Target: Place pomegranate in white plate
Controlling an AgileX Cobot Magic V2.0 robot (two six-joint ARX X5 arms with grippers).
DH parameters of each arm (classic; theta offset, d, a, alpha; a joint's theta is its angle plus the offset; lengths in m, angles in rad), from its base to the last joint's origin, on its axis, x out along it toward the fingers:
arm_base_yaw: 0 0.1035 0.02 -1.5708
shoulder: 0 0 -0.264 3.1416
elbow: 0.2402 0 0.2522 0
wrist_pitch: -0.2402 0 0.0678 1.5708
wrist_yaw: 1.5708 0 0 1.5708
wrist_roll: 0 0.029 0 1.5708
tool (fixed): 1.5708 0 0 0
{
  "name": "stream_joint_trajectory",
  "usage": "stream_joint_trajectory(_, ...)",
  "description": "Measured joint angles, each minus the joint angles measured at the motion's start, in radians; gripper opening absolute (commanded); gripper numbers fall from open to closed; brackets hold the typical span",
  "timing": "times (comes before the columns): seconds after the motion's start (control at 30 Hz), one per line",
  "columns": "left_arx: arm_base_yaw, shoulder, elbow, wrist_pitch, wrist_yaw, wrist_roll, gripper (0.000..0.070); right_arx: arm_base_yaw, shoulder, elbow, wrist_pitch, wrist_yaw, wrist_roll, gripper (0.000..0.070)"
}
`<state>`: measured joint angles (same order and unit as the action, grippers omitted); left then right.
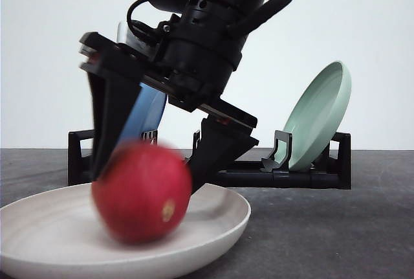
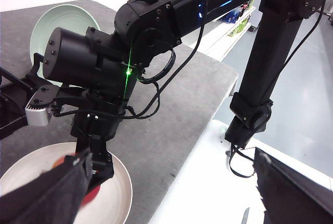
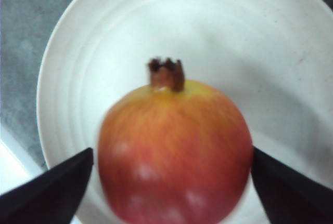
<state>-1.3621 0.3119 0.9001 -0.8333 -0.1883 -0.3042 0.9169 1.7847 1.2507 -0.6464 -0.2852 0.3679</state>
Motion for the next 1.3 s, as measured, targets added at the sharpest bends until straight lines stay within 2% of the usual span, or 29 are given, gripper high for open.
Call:
stream_joint_trajectory(0.4, 0.0, 0.0, 0.0, 0.0, 0.0, 0.0, 0.0596, 0.005, -0.021, 0.0, 0.018, -0.002, -0.005, 0.07)
stream_joint_trajectory(0.6, 0.0, 0.0, 0.0, 0.0, 0.0, 0.0, 0.0596, -0.001, -0.182, 0.0, -0.006, 0.0, -0.022, 0.07)
stream_joint_trajectory(0.73, 0.0, 0.0, 0.0, 0.0, 0.0, 0.0, 0.0596, -0.008, -0.326, 0.0, -0.067, 0.016, -0.03, 0.07)
stream_joint_trajectory(0.9, 0.0, 0.0, 0.0, 0.0, 0.0, 0.0, 0.0596, -0.008, -0.558, 0.0, -0.134, 0.116, -0.05, 0.0699)
stream_joint_trajectory(1.1, 0.0, 0.0, 0.0, 0.0, -0.002, 0.0, 0.0596, -0.008, -0.839, 0.001, -0.25, 0.308, -0.057, 0.0699)
stream_joint_trajectory(1.3, 0.0, 0.0, 0.0, 0.012, -0.086, 0.0, 0.0596, -0.007, -1.078, -0.083, -0.261, 0.416, -0.056, 0.0699)
